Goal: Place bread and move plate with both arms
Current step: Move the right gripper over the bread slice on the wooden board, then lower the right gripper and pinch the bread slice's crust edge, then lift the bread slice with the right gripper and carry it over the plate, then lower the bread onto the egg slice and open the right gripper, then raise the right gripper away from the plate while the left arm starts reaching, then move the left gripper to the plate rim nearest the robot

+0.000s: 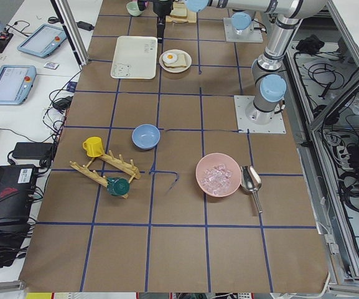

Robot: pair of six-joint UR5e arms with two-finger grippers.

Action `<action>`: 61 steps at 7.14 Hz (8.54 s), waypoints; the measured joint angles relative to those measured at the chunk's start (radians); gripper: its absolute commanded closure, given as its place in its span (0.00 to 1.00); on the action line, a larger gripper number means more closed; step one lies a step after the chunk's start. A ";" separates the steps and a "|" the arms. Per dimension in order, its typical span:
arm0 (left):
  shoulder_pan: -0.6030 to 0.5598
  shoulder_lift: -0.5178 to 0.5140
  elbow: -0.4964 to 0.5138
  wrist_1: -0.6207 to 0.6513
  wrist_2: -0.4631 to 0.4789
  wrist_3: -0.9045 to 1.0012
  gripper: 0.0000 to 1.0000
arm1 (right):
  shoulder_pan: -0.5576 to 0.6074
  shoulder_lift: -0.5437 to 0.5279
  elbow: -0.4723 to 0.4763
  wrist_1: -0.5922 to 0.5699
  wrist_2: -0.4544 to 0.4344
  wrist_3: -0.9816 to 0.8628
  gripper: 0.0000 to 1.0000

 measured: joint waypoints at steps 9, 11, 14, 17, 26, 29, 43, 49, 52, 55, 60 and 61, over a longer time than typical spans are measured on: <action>0.000 -0.001 0.000 0.001 0.000 0.000 0.00 | -0.009 0.008 0.004 0.011 0.020 0.058 1.00; 0.000 -0.001 0.000 0.001 0.000 0.000 0.00 | -0.009 -0.002 -0.001 0.018 0.056 0.100 1.00; 0.000 0.000 0.000 0.001 0.000 0.000 0.00 | -0.008 -0.036 -0.069 0.149 0.069 0.118 1.00; 0.001 0.000 0.000 0.001 0.000 0.000 0.00 | 0.009 -0.074 -0.211 0.390 0.073 0.161 1.00; 0.001 -0.001 -0.001 0.001 0.001 0.001 0.00 | 0.564 -0.012 -0.446 0.515 0.297 0.998 1.00; 0.001 -0.001 -0.002 0.001 0.001 0.001 0.00 | 0.665 0.038 -0.443 0.467 0.299 1.091 1.00; 0.002 -0.002 0.000 0.001 -0.002 0.001 0.00 | 0.722 0.121 -0.431 0.381 0.319 1.114 0.00; 0.003 -0.002 -0.004 0.000 0.001 0.002 0.00 | 0.546 -0.098 -0.424 0.403 0.230 0.510 0.00; 0.004 -0.011 -0.102 0.053 -0.038 -0.035 0.00 | 0.470 -0.188 -0.419 0.507 0.115 0.143 0.00; -0.035 -0.030 -0.326 0.344 -0.152 -0.140 0.00 | 0.458 -0.216 -0.418 0.531 0.114 0.065 0.00; -0.168 -0.136 -0.566 0.692 -0.133 -0.286 0.00 | 0.365 -0.291 -0.418 0.602 0.167 -0.002 0.00; -0.176 -0.155 -0.583 0.714 -0.126 -0.299 0.00 | 0.363 -0.296 -0.418 0.607 0.169 -0.005 0.00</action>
